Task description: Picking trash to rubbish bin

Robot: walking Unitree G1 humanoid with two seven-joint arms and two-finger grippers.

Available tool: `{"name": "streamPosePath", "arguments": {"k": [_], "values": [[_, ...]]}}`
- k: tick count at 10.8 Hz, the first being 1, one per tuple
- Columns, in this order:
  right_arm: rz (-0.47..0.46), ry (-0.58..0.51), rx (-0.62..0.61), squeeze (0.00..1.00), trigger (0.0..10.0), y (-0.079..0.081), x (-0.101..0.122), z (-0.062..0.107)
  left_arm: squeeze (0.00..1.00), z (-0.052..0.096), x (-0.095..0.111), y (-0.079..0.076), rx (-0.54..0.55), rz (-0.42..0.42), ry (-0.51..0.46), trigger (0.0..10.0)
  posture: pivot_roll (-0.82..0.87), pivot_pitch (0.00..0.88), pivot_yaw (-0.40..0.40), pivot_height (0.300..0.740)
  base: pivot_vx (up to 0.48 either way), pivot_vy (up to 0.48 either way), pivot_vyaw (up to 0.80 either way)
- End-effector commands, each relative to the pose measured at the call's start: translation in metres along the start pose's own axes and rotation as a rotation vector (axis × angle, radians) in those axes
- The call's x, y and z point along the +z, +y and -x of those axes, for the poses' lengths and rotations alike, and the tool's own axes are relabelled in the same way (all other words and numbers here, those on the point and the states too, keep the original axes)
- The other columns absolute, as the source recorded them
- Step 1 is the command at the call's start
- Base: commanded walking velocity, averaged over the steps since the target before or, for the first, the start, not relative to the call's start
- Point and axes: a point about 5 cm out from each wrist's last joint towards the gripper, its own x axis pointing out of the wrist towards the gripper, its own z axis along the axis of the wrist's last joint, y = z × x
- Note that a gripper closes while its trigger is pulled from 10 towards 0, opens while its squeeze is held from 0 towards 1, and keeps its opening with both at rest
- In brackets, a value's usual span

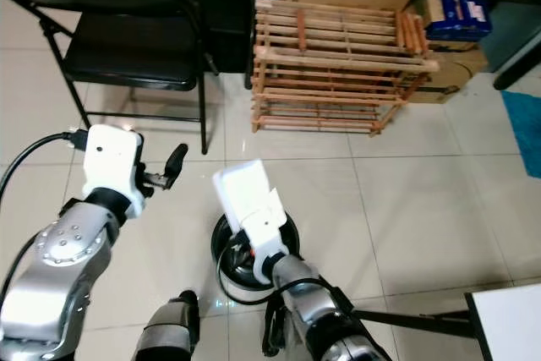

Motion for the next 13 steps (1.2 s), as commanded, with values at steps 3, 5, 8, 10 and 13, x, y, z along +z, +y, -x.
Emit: {"name": "streamPosePath", "arguments": {"k": [3, 5, 8, 10, 13], "values": [[0.020, 0.104, 0.049, 0.00, 10.0, 0.011, -0.027, 0.004, 0.00, 0.005, 0.001, -0.002, -0.024, 0.010, 0.028, 10.0, 0.52, 0.369, -0.151, 0.740, 0.000, 0.000, 0.00], [0.037, 0.144, 0.048, 0.00, 10.0, 0.012, -0.036, 0.007, 0.00, 0.013, -0.010, -0.010, -0.130, 0.103, 0.157, 10.0, 0.53, 0.375, -0.151, 0.740, 0.000, 0.000, 0.00], [0.065, 0.154, 0.016, 0.00, 10.0, 0.008, -0.038, 0.008, 0.00, 0.046, -0.065, -0.018, -0.268, 0.198, 0.516, 10.0, 0.52, 0.382, -0.151, 0.740, 0.000, 0.000, 0.00], [0.079, 0.150, -0.008, 0.00, 10.0, 0.005, -0.037, 0.008, 0.00, 0.052, -0.071, -0.017, -0.282, 0.216, 0.586, 10.0, 0.52, 0.384, -0.151, 0.740, 0.000, 0.000, 0.00], [0.099, 0.159, -0.020, 0.00, 10.0, 0.004, -0.037, 0.008, 0.00, 0.058, -0.072, -0.017, -0.302, 0.215, 0.643, 10.0, 0.52, 0.388, -0.151, 0.740, 0.000, 0.000, 0.00]]}}
